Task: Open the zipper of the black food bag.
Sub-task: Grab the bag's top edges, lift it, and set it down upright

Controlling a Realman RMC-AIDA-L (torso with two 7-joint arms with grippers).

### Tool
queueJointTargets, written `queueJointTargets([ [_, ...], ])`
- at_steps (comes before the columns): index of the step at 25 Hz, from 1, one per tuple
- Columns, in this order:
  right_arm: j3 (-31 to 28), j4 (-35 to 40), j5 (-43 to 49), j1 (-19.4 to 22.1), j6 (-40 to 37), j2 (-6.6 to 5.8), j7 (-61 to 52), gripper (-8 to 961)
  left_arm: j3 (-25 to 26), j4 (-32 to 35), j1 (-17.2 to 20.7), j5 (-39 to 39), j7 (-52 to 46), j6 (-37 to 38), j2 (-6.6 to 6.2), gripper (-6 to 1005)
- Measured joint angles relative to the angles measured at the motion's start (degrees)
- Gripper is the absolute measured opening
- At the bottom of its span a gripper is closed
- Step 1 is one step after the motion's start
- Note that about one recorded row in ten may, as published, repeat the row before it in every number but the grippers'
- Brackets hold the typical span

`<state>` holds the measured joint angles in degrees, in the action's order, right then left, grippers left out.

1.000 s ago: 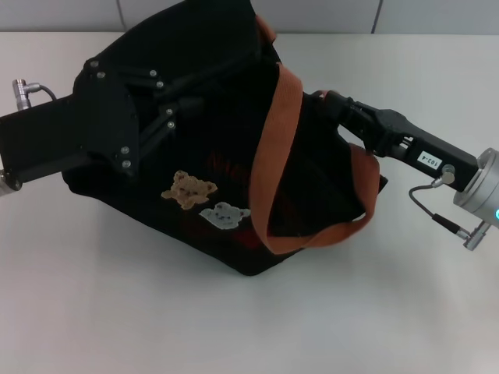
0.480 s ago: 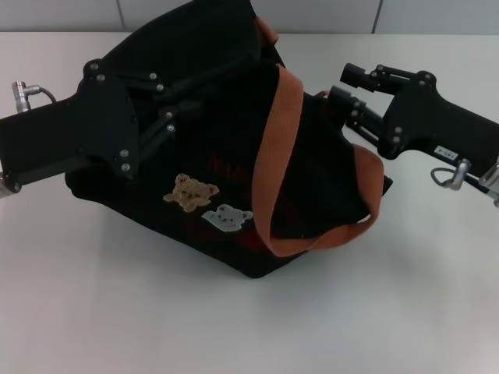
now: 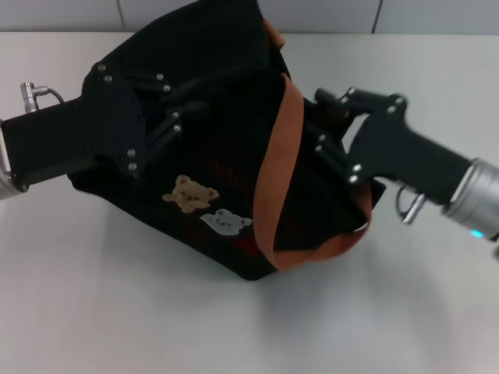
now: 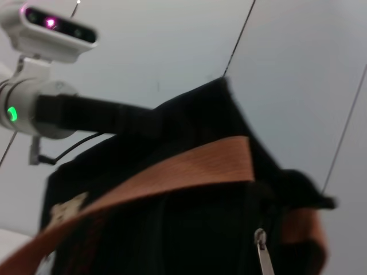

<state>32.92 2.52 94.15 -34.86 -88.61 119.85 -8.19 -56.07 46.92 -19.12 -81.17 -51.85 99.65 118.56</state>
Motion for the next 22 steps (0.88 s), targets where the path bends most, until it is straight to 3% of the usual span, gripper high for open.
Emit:
queueJointTargets([
  [5, -1.89, -9.08, -0.02, -3.09, 4.31, 0.03, 5.50, 361, 0.11, -0.01, -0.80, 0.05, 0.00, 0.10, -0.01, 94],
  [7, -6.56, -13.58, 0.09, -4.44, 6.96, 0.03, 9.41, 361, -0.19, 0.00, -1.32, 0.12, 0.00, 0.05, 0.00, 94],
  [12, -11.07, -15.99, 0.58, -3.86, 6.64, 0.04, 12.67, 362, -0.34, 0.01, -1.71, 0.05, 0.10, -0.47, 0.10, 94],
  [18, -10.66, -16.05, 1.14, -4.04, 7.02, 0.03, 14.64, 361, -0.43, -0.58, -2.32, -0.09, 0.59, -0.58, 0.09, 93],
  [22, -11.24, -17.42, 2.97, -3.69, 7.24, 0.03, 23.18, 362, -0.44, -0.98, -2.69, -0.15, 0.64, -0.60, 0.08, 93],
])
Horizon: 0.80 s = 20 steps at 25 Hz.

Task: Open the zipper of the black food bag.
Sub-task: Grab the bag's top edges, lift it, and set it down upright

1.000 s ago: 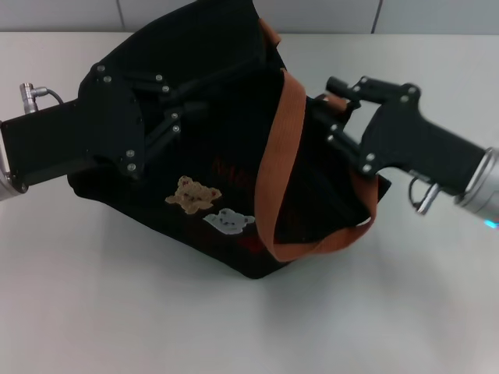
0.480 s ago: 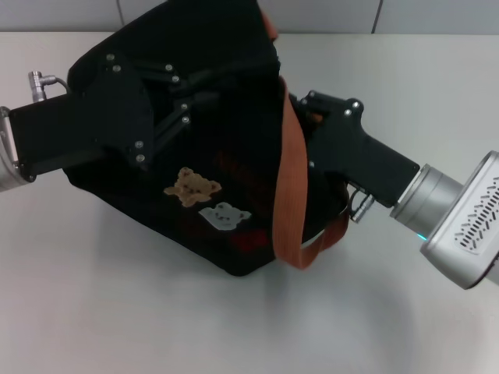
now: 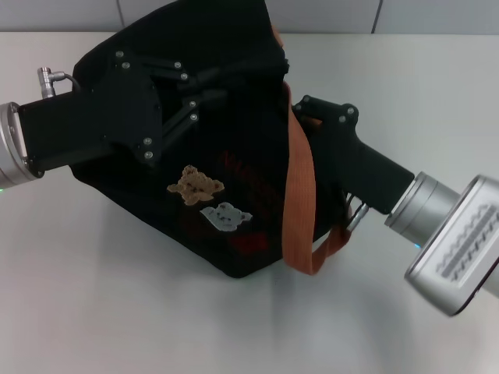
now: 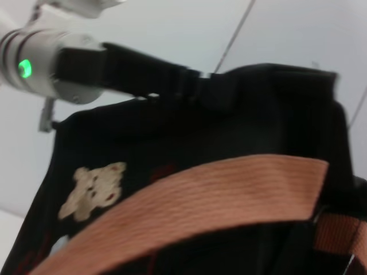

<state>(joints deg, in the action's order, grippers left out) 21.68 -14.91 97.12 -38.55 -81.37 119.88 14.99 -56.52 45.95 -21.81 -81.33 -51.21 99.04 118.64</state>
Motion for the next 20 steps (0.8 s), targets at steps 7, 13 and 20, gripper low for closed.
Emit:
queueJointTargets([
  [7, -2.10, -1.21, 0.06, 1.58, 0.09, 0.01, 7.23, 363, 0.01, -0.24, 0.00, 0.03, 0.06, 0.00, 0.01, 94],
  [13, -3.64, -2.76, 0.09, 0.87, 0.32, 0.01, 10.48, 362, -0.01, -0.33, -0.19, 0.03, 0.06, 0.08, 0.03, 94],
  [20, -5.17, -4.44, 0.09, -1.06, 0.62, 0.01, 12.27, 362, -0.50, -0.51, -0.57, 0.04, 0.00, 0.30, 0.09, 94],
])
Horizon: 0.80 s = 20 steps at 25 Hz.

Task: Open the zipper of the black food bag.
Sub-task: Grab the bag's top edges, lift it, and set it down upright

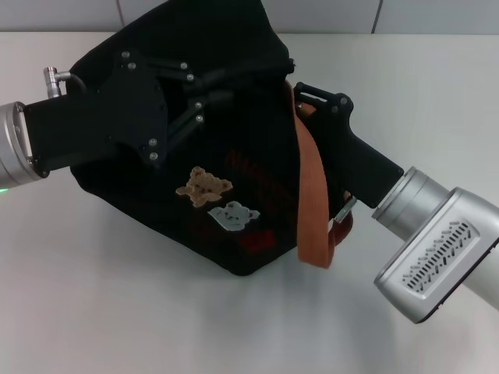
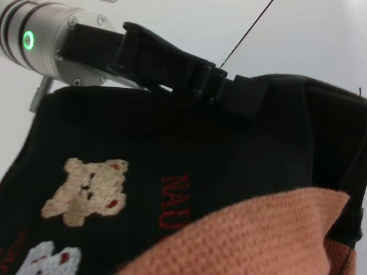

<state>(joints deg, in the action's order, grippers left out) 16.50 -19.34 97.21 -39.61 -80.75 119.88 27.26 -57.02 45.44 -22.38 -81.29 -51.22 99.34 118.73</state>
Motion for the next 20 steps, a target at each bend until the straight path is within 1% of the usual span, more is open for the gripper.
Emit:
queueJointTargets([
  [3, -0.65, -0.11, 0.00, -0.03, 0.01, 0.00, 0.05, 362, -0.15, -0.01, -0.01, 0.00, -0.01, -0.12, 0.00, 94],
  [5, -2.63, -0.61, 0.00, 0.21, 0.05, 0.00, 0.78, 361, -0.17, -0.09, -0.03, 0.01, -0.02, -0.20, 0.01, 94],
  [9, -4.20, -0.89, 0.01, 0.98, 0.38, 0.00, 2.67, 361, -0.21, -0.40, -0.04, 0.00, -0.02, -0.18, 0.00, 94],
  [15, -3.87, -0.14, 0.00, 3.30, 1.03, 0.00, 5.74, 361, 0.06, -0.62, 0.12, 0.13, -0.02, -0.17, -0.06, 94],
  [20, -4.17, -0.39, 1.35, 3.90, 2.23, 0.00, 8.53, 362, 0.23, -0.62, 0.03, 0.15, 0.01, -0.17, -0.09, 94],
])
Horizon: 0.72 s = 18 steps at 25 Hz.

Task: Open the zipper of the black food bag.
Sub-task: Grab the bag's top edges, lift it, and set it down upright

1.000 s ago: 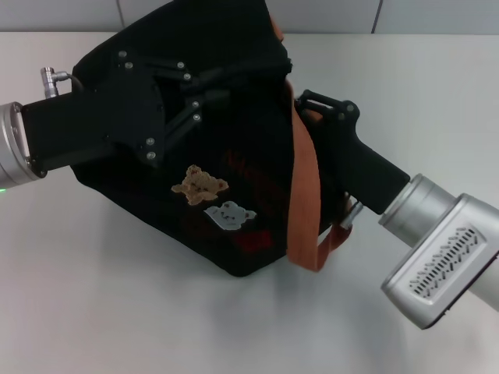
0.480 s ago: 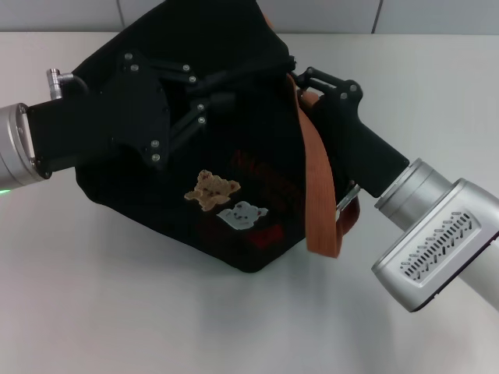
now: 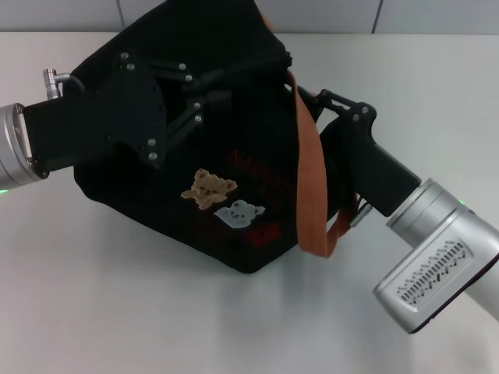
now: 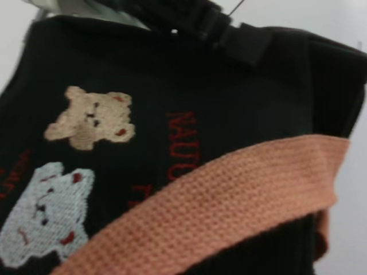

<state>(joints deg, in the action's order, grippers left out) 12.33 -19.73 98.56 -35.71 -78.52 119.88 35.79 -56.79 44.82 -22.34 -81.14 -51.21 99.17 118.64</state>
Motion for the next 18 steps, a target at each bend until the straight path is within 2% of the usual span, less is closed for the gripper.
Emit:
queueJointTargets([
  [18, -1.87, -6.43, 1.32, -2.68, 2.95, 0.00, 11.68, 362, -0.51, 0.02, 0.00, 0.14, 0.06, 0.83, 0.08, 94],
])
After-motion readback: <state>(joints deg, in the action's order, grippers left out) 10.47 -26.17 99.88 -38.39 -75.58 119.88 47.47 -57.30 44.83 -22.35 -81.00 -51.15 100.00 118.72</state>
